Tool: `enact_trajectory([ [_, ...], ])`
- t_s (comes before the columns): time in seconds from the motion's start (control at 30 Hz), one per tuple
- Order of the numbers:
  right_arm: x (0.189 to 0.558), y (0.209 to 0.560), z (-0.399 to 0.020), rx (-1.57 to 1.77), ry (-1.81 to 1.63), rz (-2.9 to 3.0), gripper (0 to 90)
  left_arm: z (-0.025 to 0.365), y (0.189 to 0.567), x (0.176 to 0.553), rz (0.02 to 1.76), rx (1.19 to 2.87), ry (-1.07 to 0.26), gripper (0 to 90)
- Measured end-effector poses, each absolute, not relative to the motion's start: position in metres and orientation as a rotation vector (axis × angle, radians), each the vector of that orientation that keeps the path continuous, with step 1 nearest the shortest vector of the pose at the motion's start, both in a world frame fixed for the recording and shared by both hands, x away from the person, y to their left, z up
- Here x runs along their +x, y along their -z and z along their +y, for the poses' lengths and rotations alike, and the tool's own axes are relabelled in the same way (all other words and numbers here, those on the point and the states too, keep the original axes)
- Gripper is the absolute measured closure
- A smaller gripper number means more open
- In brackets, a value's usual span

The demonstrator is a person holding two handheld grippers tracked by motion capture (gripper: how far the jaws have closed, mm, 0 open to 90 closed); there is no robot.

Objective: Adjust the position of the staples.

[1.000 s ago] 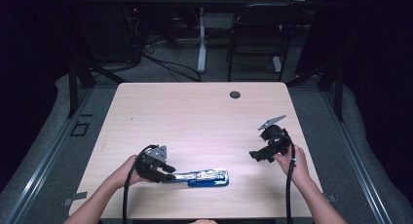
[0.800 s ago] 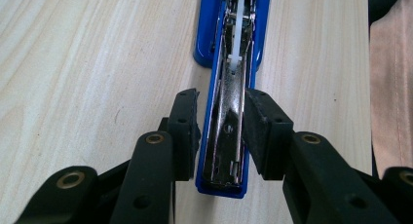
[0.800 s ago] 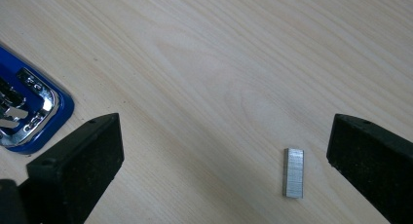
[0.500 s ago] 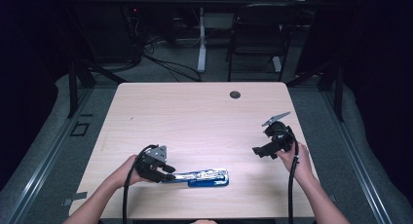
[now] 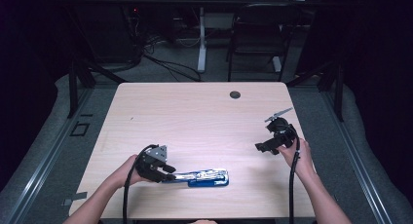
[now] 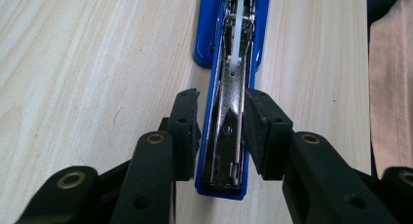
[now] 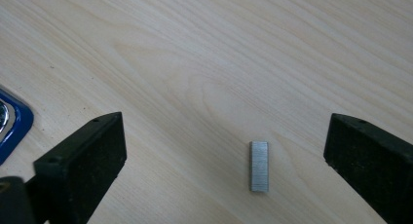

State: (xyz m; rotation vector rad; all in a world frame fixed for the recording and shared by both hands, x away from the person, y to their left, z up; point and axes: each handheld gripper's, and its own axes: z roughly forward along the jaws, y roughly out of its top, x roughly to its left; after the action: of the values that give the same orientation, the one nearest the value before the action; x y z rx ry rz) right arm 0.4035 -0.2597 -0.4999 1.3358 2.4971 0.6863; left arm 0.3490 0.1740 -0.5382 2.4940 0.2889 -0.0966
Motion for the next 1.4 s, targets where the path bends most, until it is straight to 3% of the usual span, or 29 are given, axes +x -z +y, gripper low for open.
enact_trajectory([
  [0.27, 0.411, 0.506, -0.265, 1.362, -0.641, 2.502, 5.8, 0.174, 0.538, 0.349, 0.286, 2.494, 0.097, 66.5],
  [0.3, 0.412, 0.508, -0.265, 1.368, -0.625, 2.516, 12.4, 0.174, 0.538, 0.349, 0.285, 2.494, 0.097, 66.6],
  [0.53, 0.418, 0.518, -0.271, 1.421, -0.575, 2.572, 26.7, 0.174, 0.538, 0.35, 0.286, 2.495, 0.101, 66.6],
  [0.57, 0.419, 0.52, -0.272, 1.444, -0.607, 2.551, 35.2, 0.174, 0.538, 0.35, 0.285, 2.496, 0.103, 66.5],
  [0.63, 0.419, 0.521, -0.273, 1.438, -0.598, 2.541, 36.7, 0.173, 0.538, 0.35, 0.282, 2.498, 0.103, 66.6],
  [0.67, 0.421, 0.521, -0.275, 1.441, -0.587, 2.525, 43.4, 0.172, 0.538, 0.349, 0.288, 2.501, 0.088, 66.6],
  [0.83, 0.425, 0.528, -0.277, 1.474, -0.56, 2.506, 53.8, 0.172, 0.539, 0.349, 0.283, 2.49, 0.102, 66.9],
  [1.1, 0.428, 0.536, -0.275, 1.465, -0.522, 2.525, 64.3, 0.173, 0.538, 0.35, 0.28, 2.496, 0.107, 67.3],
  [1.4, 0.429, 0.539, -0.273, 1.463, -0.484, 2.535, 68.6, 0.173, 0.538, 0.349, 0.278, 2.498, 0.098, 67.3],
])
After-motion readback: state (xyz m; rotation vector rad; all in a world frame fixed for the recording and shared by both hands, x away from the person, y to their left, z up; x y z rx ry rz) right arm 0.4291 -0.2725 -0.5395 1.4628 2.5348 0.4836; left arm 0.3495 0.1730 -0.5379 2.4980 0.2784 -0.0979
